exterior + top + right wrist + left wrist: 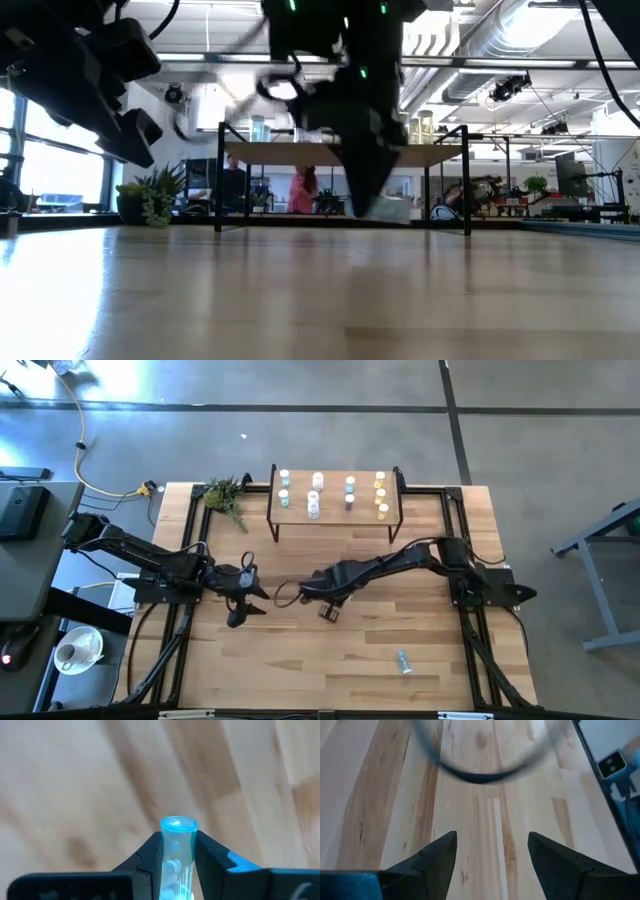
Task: Pick and place medicine bottles onto shelf by color
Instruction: Put the green pill bottle on the shelf aligned with the other green pill bottle
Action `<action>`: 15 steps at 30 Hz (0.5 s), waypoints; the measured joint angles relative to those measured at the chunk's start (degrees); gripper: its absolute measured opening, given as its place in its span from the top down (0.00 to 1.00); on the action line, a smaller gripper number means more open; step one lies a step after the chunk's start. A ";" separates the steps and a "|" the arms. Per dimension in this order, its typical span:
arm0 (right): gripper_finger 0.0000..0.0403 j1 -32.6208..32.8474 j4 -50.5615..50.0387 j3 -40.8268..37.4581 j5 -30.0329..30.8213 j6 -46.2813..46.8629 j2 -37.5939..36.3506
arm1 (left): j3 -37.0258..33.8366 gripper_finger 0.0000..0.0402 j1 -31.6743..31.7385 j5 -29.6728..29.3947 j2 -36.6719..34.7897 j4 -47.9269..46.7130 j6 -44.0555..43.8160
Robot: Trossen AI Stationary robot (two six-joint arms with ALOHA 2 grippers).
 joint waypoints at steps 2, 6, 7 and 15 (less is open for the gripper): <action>0.80 1.04 0.44 2.07 0.04 -1.71 0.00 | 0.00 0.42 0.01 0.02 0.00 0.58 -0.83; 0.80 3.25 1.99 6.04 1.66 -6.41 -0.11 | 0.00 0.42 0.01 0.01 0.00 1.38 -1.70; 0.80 3.82 2.04 6.98 2.55 -7.85 -0.11 | 0.00 0.42 0.01 0.02 0.00 1.75 -1.70; 0.80 7.02 2.29 12.87 8.09 -19.63 -0.17 | 0.00 0.42 0.01 -0.29 0.00 9.80 -1.70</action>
